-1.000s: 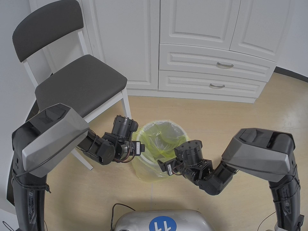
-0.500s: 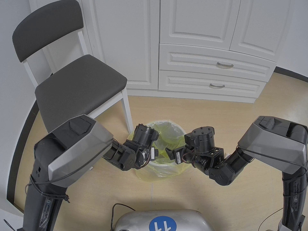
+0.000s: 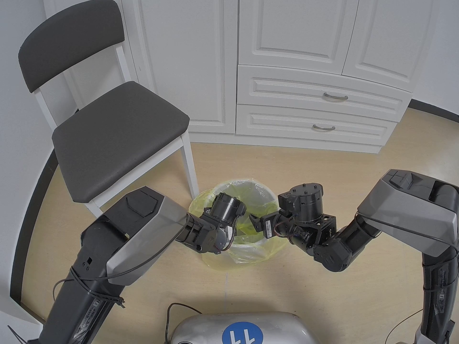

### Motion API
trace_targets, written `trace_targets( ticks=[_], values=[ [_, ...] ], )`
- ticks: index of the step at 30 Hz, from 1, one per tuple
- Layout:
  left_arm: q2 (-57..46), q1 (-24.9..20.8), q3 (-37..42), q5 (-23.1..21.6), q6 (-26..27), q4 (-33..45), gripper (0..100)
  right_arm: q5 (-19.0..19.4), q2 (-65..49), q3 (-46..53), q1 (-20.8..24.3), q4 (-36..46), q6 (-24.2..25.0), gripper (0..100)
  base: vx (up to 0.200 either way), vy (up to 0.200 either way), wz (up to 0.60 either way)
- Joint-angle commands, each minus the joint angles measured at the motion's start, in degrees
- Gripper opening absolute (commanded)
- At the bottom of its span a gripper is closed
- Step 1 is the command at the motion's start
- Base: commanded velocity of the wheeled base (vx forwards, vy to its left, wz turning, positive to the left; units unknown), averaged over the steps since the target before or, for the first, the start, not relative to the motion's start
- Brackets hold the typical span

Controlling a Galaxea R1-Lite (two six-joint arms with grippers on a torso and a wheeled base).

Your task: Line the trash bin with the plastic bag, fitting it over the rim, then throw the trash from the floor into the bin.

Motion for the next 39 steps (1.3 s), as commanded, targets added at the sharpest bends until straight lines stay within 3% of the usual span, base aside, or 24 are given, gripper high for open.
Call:
trace_targets(
  ticks=[1,18,28,39],
  values=[
    [0.81,0.55,-0.51,0.14,-0.14,2.67,100,0.01,0.02,0.00,-0.04,-0.11,0.00,100,0.000,0.000,0.00],
    [-9.48,2.40,5.73,-0.12,0.12,6.10,100,0.01,-1.12,0.61,-0.22,-0.11,0.00,100,0.000,0.000,0.00],
    [-13.52,2.31,13.81,-0.65,5.57,5.75,100,0.01,-2.00,0.96,-0.31,-0.03,0.00,100,0.000,0.000,0.00],
    [-13.34,2.05,13.81,-1.88,5.75,5.04,100,0.01,-2.00,0.96,-0.31,-0.03,0.00,100,0.000,0.000,0.00]
  ],
)
